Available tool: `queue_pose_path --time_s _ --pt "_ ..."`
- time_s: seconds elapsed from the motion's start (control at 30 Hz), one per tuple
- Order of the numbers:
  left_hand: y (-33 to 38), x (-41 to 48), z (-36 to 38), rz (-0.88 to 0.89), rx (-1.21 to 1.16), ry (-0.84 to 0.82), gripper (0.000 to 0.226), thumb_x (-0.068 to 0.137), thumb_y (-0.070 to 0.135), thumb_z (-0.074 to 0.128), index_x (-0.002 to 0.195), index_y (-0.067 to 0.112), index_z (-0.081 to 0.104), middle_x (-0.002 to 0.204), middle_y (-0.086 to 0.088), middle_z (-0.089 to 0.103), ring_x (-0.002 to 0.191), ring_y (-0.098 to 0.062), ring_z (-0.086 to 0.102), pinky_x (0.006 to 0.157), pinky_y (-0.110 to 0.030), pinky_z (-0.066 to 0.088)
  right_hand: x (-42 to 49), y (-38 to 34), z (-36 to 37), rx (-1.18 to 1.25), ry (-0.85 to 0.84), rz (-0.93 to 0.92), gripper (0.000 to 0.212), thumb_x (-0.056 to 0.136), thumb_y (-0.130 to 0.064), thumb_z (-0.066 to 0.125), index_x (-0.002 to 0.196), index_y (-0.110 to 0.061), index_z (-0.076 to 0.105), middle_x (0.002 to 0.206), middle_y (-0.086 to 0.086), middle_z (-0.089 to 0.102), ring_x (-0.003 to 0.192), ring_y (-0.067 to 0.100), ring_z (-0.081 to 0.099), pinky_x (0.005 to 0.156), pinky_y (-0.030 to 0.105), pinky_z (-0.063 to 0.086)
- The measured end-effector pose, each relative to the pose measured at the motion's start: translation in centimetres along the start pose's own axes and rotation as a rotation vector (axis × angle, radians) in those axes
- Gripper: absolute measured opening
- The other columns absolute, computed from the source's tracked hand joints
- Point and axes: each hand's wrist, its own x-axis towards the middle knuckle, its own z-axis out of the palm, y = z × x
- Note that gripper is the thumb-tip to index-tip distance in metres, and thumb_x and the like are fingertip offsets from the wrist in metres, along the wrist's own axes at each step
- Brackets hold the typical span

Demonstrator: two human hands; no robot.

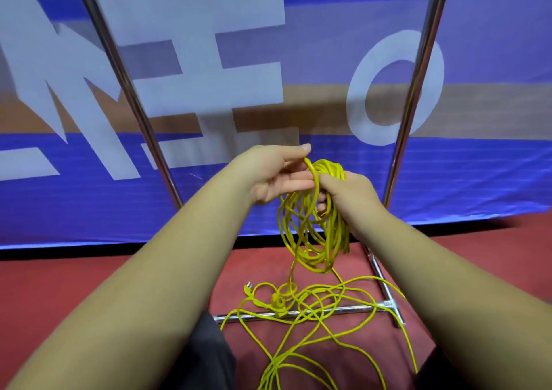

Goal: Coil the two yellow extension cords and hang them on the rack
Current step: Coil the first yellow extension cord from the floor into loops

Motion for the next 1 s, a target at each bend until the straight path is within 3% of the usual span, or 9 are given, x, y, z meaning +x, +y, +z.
queue_pose_path --time_s 0.07,0.13,0.27,0.43,0.57,0.73,0.83,0.93,1.0 --pt "-1.0 0.3 -0.7 -0.022 -0.091 -0.031 0.009 0.099 0.006 0.065 0.094 -0.001 0.065 0.081 -0.013 0.063 0.078 -0.027 0.071 0.069 -0.041 0.065 0.2 0.7 0.3 -0.03 -0.046 0.007 0.022 0.089 -0.026 0.077 0.097 -0.006 0.08 0.084 0.01 0.08 0.076 0.026 0.078 0.072 0.043 0.065" --pt "-1.7 0.5 -1.2 -0.034 -0.158 -0.036 0.009 0.099 0.003 0.063 0.092 -0.002 0.065 0.078 -0.015 0.065 0.082 -0.029 0.07 0.074 -0.044 0.064 0.0 1.3 0.9 -0.08 -0.112 0.002 0.03 0.09 -0.034 0.077 0.108 -0.01 0.081 0.097 0.013 0.082 0.092 0.03 0.081 0.085 0.049 0.066" --pt "-2.3 1.5 -2.7 -0.011 -0.179 0.07 0.01 0.099 0.005 0.064 0.092 -0.002 0.063 0.072 -0.011 0.061 0.064 -0.02 0.071 0.061 -0.036 0.065 -0.4 1.6 1.9 0.097 -0.192 0.144 0.019 0.099 -0.019 0.07 0.107 -0.003 0.075 0.09 0.02 0.079 0.078 0.033 0.08 0.067 0.041 0.066" --pt "-2.8 2.8 -5.2 -0.106 -0.109 0.165 0.012 0.098 0.013 0.07 0.101 0.002 0.066 0.062 -0.006 0.067 0.055 -0.016 0.073 0.049 -0.028 0.06 -0.3 1.8 2.3 0.179 -0.188 0.196 0.018 0.1 -0.02 0.07 0.093 -0.004 0.073 0.073 0.014 0.069 0.058 0.028 0.067 0.07 0.046 0.059" --pt "-3.3 3.1 -6.0 -0.171 0.08 0.164 0.029 0.093 0.036 0.075 0.106 0.01 0.069 0.068 0.001 0.075 0.062 -0.012 0.076 0.05 -0.026 0.059 0.1 1.8 2.3 0.185 -0.185 0.171 0.023 0.101 -0.03 0.072 0.093 -0.008 0.07 0.07 0.007 0.067 0.055 0.021 0.063 0.064 0.037 0.054" --pt "-4.4 3.6 -6.1 -0.175 0.192 0.19 0.021 0.096 0.04 0.071 0.095 0.019 0.07 0.064 0.007 0.071 0.056 -0.007 0.073 0.048 -0.022 0.057 0.1 1.4 2.0 0.161 -0.232 0.141 0.032 0.101 -0.031 0.071 0.109 -0.001 0.072 0.079 0.008 0.075 0.056 0.019 0.065 0.06 0.035 0.059" --pt "-5.5 3.9 -5.8 -0.177 0.356 0.205 0.03 0.102 0.045 0.06 0.09 0.018 0.066 0.064 0.006 0.063 0.052 -0.008 0.07 0.047 -0.02 0.056 0.0 1.2 2.1 0.179 -0.25 0.149 0.025 0.1 -0.024 0.072 0.111 -0.001 0.074 0.09 0.01 0.078 0.062 0.018 0.068 0.062 0.035 0.06" --pt "-5.8 4.1 -5.6 -0.183 0.458 0.201 0.034 0.109 0.037 0.045 0.097 0.01 0.061 0.072 -0.002 0.062 0.056 -0.016 0.073 0.049 -0.027 0.059 0.1 1.2 2.1 0.188 -0.181 0.151 0.015 0.099 -0.02 0.074 0.095 -0.005 0.074 0.08 0.008 0.075 0.058 0.019 0.067 0.056 0.033 0.059" --pt "-6.1 4.0 -5.7 -0.194 0.593 0.161 0.029 0.107 0.022 0.039 0.101 0.004 0.061 0.08 -0.011 0.067 0.067 -0.025 0.077 0.061 -0.035 0.064 0.4 1.1 2.0 0.207 -0.112 0.143 0.017 0.098 -0.02 0.075 0.089 -0.006 0.073 0.074 0.007 0.073 0.055 0.019 0.066 0.054 0.032 0.058"
